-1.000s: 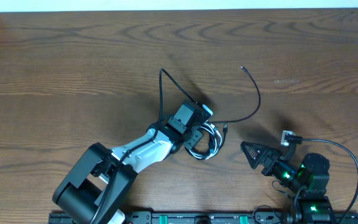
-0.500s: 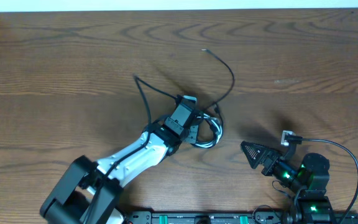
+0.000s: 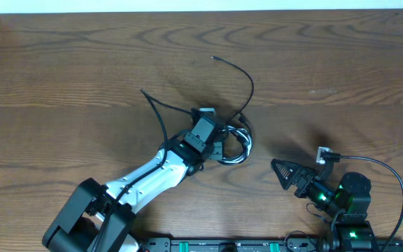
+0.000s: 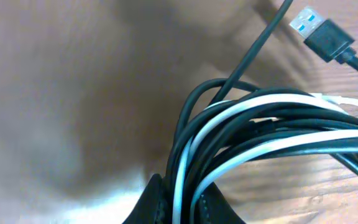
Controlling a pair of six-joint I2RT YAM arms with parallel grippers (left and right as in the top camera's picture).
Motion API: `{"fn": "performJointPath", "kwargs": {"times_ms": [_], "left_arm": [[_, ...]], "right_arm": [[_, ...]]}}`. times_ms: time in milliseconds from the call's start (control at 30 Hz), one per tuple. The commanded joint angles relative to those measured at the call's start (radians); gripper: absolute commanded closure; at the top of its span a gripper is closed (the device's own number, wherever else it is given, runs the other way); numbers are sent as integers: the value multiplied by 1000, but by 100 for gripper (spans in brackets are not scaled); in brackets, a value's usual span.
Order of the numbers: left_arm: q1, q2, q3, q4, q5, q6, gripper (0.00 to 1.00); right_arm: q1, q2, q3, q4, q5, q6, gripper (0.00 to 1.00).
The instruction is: Untangle cables
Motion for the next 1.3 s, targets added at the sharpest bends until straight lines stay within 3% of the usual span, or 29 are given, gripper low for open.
{"fn": "performJointPath", "kwargs": {"times_ms": [0, 233, 533, 767, 867, 967, 1033, 1133, 1267], "left_arm": [[2, -13, -2, -84, 7, -305, 92], [0, -13, -2, -222, 5, -573, 92], [0, -13, -2, -215, 6, -578, 92], [0, -13, -2, -235, 49, -688, 92], [0, -13, -2, -237, 49, -692, 92], [0, -13, -2, -237, 49, -662, 92], [0, -13, -2, -237, 48, -620, 92], [0, -12, -2, -236, 44, -568, 92], [0, -12, -2, -233, 17, -567, 92]], "right_arm": [[9, 0, -3, 0, 7, -22, 1], [9, 1, -3, 0, 8, -22, 1], [9, 1, -3, 0, 8, -22, 1], [9, 1, -3, 5, 22, -21, 1], [9, 1, -3, 8, 37, 23, 1], [9, 1, -3, 3, -13, 199, 1], [9, 1, -3, 3, -72, 242, 1], [9, 1, -3, -3, -54, 229, 1], [9, 1, -3, 3, -35, 78, 1]]}}
